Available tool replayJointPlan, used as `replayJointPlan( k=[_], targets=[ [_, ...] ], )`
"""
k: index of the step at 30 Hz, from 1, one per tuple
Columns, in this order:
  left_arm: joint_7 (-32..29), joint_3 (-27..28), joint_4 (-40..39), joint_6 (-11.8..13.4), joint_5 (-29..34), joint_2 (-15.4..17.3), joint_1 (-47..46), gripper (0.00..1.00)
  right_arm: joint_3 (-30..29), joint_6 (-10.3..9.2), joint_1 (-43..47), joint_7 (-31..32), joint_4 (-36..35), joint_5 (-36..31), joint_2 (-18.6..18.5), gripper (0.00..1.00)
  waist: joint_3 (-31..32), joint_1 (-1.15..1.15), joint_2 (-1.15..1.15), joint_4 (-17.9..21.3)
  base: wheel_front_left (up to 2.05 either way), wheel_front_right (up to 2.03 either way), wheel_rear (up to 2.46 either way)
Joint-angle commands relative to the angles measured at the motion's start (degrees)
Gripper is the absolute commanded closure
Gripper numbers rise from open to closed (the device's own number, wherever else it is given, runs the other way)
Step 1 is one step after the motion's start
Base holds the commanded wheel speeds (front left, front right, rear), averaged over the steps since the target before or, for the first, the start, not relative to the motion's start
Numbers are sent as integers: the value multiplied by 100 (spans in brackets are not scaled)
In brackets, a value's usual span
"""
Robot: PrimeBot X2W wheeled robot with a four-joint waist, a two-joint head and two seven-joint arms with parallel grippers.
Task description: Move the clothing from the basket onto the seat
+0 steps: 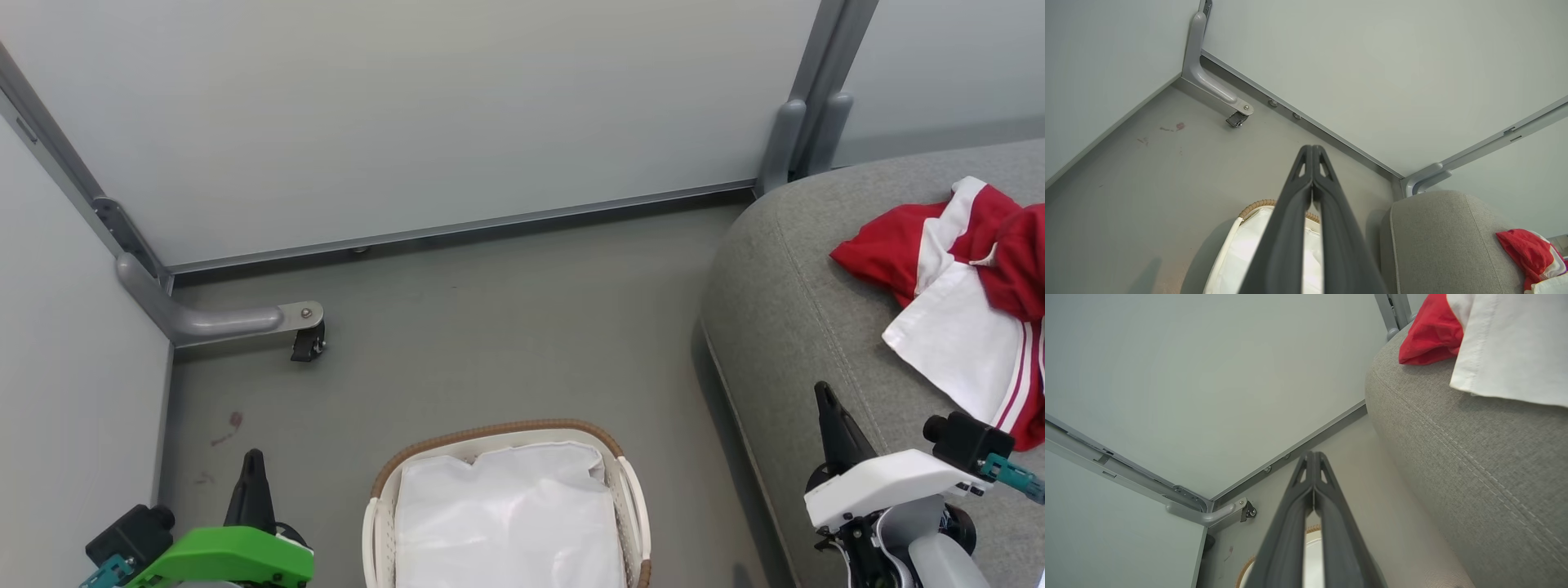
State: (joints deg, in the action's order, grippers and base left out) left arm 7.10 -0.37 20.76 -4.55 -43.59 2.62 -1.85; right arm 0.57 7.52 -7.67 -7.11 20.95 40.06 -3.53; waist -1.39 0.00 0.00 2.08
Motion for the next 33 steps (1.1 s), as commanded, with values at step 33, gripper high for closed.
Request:
replayJointPlan(
  k=[33],
  targets=[
    [-629,335,-365,-158,-2268,27,-324,100,-347,-2,58,633,-379,2420,15,100,43,0,0,-73,0,0,0]
  ],
)
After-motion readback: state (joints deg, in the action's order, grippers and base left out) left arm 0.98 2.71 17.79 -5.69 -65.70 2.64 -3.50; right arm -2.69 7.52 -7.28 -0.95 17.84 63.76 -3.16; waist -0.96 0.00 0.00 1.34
